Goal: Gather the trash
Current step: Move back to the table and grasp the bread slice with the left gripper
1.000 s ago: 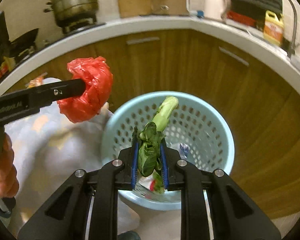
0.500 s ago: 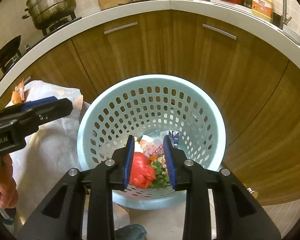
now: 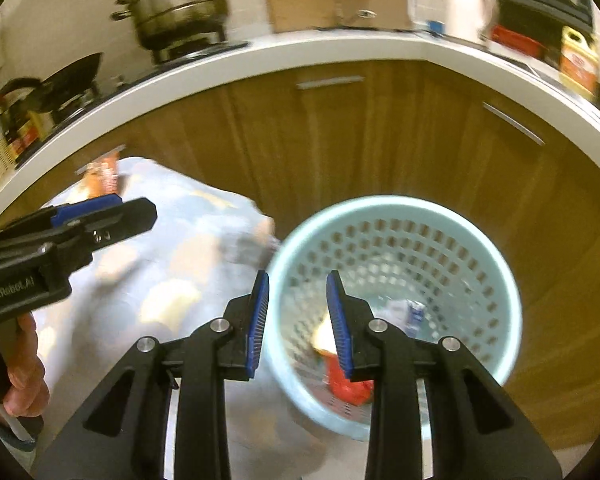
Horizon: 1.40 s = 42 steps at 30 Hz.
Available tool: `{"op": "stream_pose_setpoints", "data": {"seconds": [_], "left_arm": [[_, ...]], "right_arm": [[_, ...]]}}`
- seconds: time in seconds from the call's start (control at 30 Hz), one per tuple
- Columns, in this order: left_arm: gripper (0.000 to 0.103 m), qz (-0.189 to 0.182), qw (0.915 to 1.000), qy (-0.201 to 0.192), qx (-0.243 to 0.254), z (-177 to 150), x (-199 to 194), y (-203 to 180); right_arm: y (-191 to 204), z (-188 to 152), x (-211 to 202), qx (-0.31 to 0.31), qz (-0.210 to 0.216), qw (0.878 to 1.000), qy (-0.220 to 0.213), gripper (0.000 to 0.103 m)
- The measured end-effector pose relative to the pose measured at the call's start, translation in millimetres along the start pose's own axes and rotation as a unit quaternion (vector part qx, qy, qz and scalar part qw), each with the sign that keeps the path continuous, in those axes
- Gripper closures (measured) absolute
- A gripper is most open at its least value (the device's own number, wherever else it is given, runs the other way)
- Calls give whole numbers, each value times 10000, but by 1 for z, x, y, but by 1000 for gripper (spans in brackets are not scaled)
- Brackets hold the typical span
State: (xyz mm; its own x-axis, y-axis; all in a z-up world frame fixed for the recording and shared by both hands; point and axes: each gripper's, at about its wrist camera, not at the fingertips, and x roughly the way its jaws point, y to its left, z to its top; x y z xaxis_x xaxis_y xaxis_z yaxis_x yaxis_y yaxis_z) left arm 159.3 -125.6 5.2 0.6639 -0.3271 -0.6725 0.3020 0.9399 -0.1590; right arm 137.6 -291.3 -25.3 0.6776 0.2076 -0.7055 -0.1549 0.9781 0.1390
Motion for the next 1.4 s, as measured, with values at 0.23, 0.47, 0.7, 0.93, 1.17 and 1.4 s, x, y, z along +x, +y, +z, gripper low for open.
{"op": "stream_pose_setpoints", "data": {"seconds": [0.23,0.47,0.7,0.93,1.17,1.4], "left_arm": [[41,928,9917,-466,-763,-1,-48,80],[41,1343,9778,-421,-1554,-9,-65,166],[43,884,9796,-142,-1798,-20,-42,202],[51,651,9802,206,-1859,-21,-7,210],[81,860,9781,229,-1883,-22,-1,204],[93,622,9773,-2,-2028,-28,-23,211]], "right_arm": [[55,16,13,-328,320,9989,-56,76],[109,33,38,-392,744,9964,-86,76],[144,39,69,-526,721,9960,-107,76],[155,33,80,-761,612,9952,-39,76],[163,32,81,-964,516,9940,-19,76],[169,41,84,-981,825,9916,154,76]]}}
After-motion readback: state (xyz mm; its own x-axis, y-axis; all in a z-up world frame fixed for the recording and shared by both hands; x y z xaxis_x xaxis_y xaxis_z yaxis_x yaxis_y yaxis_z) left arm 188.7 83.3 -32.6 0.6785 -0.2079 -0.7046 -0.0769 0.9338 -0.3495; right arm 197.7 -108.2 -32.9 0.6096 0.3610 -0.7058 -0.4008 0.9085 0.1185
